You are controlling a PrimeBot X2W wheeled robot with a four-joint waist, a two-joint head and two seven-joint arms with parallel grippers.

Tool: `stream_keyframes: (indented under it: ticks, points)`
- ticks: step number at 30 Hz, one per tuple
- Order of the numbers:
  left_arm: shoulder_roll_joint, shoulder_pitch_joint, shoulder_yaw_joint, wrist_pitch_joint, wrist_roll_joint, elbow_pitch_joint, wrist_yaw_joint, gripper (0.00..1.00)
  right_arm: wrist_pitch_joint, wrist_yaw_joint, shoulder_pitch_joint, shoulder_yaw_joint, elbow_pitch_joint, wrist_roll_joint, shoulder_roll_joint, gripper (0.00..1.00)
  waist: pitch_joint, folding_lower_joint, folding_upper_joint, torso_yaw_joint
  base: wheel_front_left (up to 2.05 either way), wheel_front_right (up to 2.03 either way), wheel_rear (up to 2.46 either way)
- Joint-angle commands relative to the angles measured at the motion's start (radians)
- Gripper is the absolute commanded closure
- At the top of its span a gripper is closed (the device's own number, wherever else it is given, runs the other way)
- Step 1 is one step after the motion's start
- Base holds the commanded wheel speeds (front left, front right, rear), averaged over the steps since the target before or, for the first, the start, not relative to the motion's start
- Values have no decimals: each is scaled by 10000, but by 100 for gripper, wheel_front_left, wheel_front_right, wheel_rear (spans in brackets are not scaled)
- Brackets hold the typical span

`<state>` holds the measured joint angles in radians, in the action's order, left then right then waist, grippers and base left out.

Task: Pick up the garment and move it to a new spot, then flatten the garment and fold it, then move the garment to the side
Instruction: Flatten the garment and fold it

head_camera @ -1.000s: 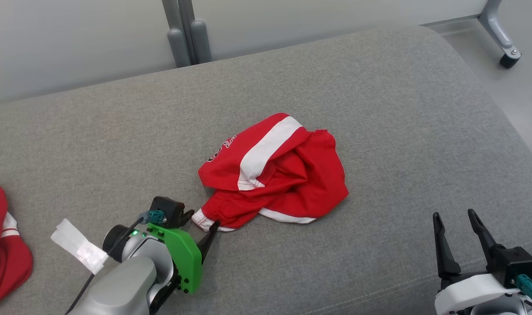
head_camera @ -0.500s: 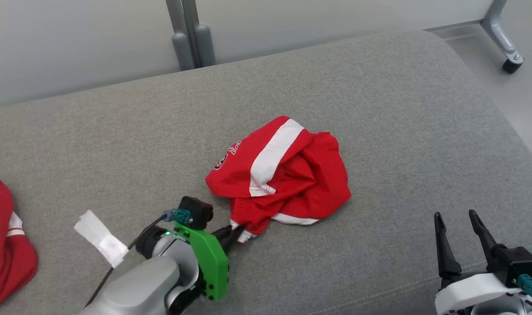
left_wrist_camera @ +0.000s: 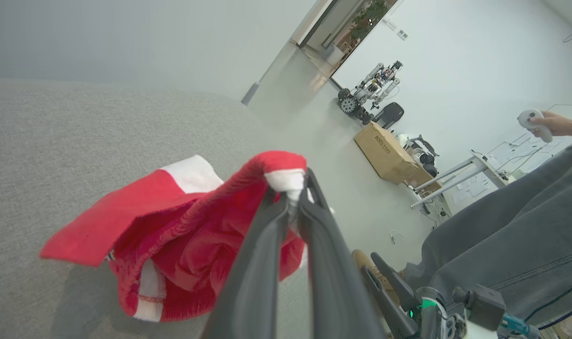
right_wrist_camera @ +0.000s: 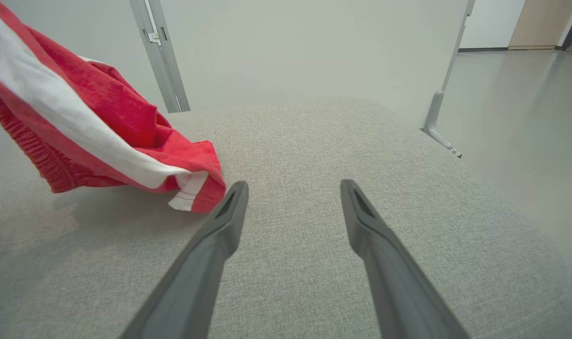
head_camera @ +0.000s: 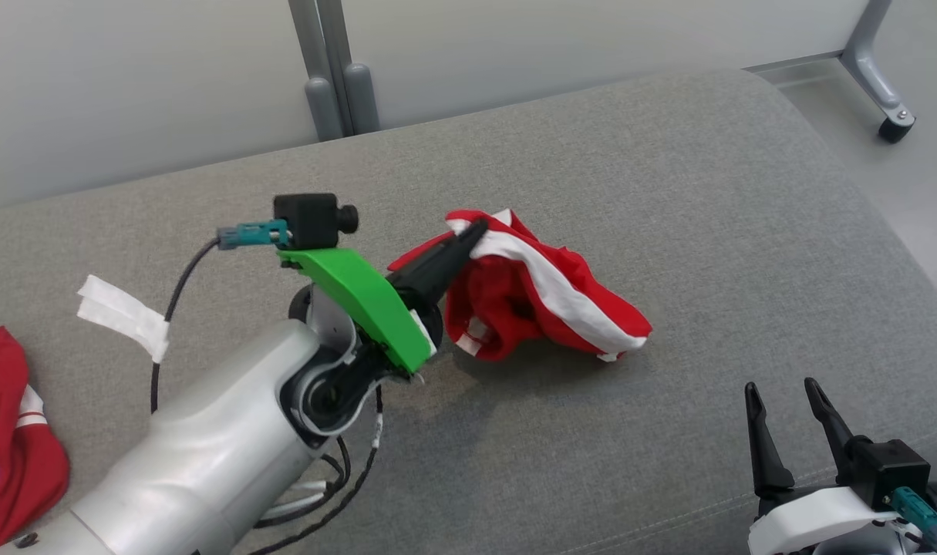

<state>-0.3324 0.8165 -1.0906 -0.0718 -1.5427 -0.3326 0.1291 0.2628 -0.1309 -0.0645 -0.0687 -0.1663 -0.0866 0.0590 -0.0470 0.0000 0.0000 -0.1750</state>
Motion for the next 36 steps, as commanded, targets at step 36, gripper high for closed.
stream_keyframes:
  ticks: [36]
  points:
    - [2124,767,2101,-1580,-1615,-119,-5058,100,32,3,425,723,-438,-1433,-80,0,-324,0,0,-1031,0,0,0]
